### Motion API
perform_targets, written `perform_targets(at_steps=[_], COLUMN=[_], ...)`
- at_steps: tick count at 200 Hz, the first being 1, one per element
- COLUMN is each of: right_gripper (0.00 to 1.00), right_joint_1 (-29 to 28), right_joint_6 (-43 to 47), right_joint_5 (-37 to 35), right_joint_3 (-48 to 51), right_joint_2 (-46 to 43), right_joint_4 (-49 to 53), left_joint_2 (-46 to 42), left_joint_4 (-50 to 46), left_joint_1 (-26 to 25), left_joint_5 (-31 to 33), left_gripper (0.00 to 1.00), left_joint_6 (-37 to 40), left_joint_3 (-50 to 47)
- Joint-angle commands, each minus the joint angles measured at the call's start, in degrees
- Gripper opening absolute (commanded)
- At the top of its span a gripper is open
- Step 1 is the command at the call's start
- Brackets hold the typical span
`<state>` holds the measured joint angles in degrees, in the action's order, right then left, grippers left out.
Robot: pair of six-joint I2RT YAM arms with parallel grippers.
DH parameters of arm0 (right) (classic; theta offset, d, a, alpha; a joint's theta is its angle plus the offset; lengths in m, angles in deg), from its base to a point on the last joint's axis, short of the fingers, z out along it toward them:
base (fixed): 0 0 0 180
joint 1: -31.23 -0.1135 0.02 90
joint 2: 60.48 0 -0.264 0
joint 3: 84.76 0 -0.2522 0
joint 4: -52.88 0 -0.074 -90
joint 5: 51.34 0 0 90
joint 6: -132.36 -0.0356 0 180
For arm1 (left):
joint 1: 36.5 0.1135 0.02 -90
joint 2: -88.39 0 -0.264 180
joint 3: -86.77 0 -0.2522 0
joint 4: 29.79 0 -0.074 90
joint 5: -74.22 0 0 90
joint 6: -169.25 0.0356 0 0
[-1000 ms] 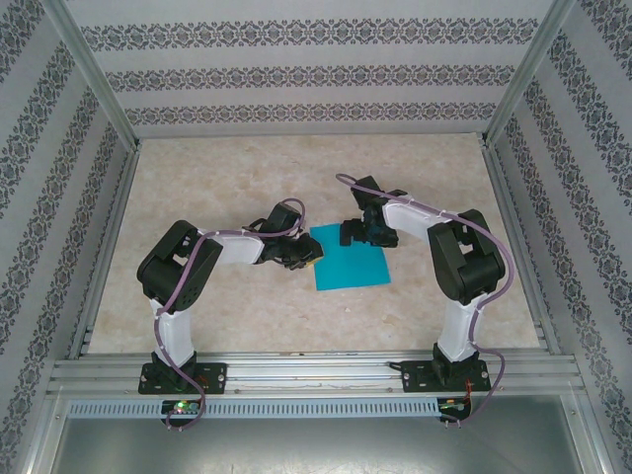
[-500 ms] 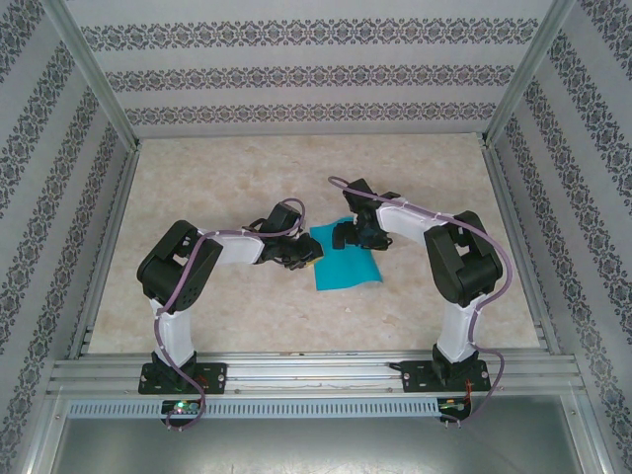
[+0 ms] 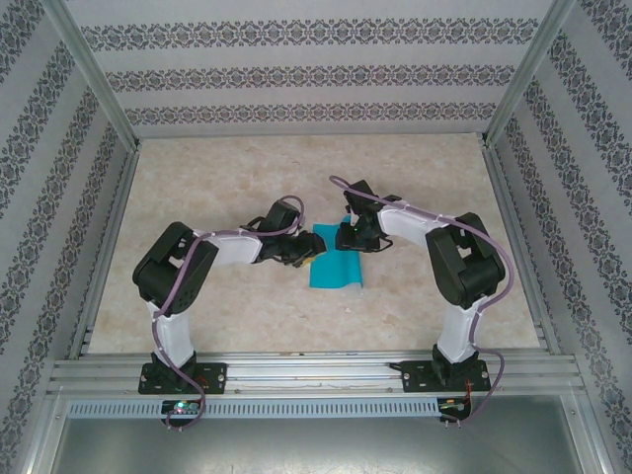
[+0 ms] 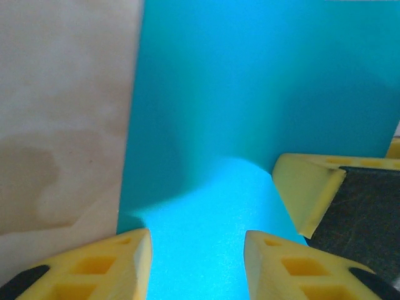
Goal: Fold a paper plane with a square sheet of paper (fold left side to right side)
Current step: Pick up the paper from the center of the table, then place the paper at the center of the table.
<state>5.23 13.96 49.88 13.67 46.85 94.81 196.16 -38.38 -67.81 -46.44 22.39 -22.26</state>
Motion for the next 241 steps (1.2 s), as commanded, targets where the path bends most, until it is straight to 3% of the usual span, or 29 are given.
perform_targets(at_steps=[1, 48, 84, 117, 157, 193, 241], right_gripper=[0.40, 0.29, 0.27, 0.27, 0.26, 0.25, 0.25], right_joint_1=[1.73, 6.76, 11.09, 13.25, 14.00, 12.59, 7.85], right_joint_6=[-0.50, -2.89, -6.64, -7.53, -12.80, -18.03, -19.16], right_joint_5=[6.00, 18.93, 29.76, 39.14, 47.89, 52.52, 53.10], right_joint_3=[3.70, 12.12, 18.21, 19.47, 19.19, 16.76, 11.80], right_joint_2=[-4.65, -10.78, -15.86, -21.02, -27.86, -32.52, -34.67], right_joint_4=[-7.28, -23.74, -38.48, -44.45, -51.33, -55.93, -56.46], left_joint_2=[-6.79, -21.01, -31.57, -37.60, -39.47, -37.44, -32.98], left_joint_4=[-3.76, -7.58, -4.71, 0.85, 10.98, 23.10, 25.47], left_joint_1=[2.67, 10.22, 15.26, 16.93, 17.16, 17.03, 13.33], left_joint_5=[2.39, 0.94, -5.88, -13.49, -20.63, -24.93, -29.27], left_gripper=[0.48, 0.62, 0.78, 0.93, 1.00, 1.00, 1.00], left_joint_6=[3.14, 9.43, 13.00, 14.10, 10.16, 3.85, 3.39], left_joint_3=[-1.03, -4.69, -7.60, -8.73, -8.09, -7.19, -2.87])
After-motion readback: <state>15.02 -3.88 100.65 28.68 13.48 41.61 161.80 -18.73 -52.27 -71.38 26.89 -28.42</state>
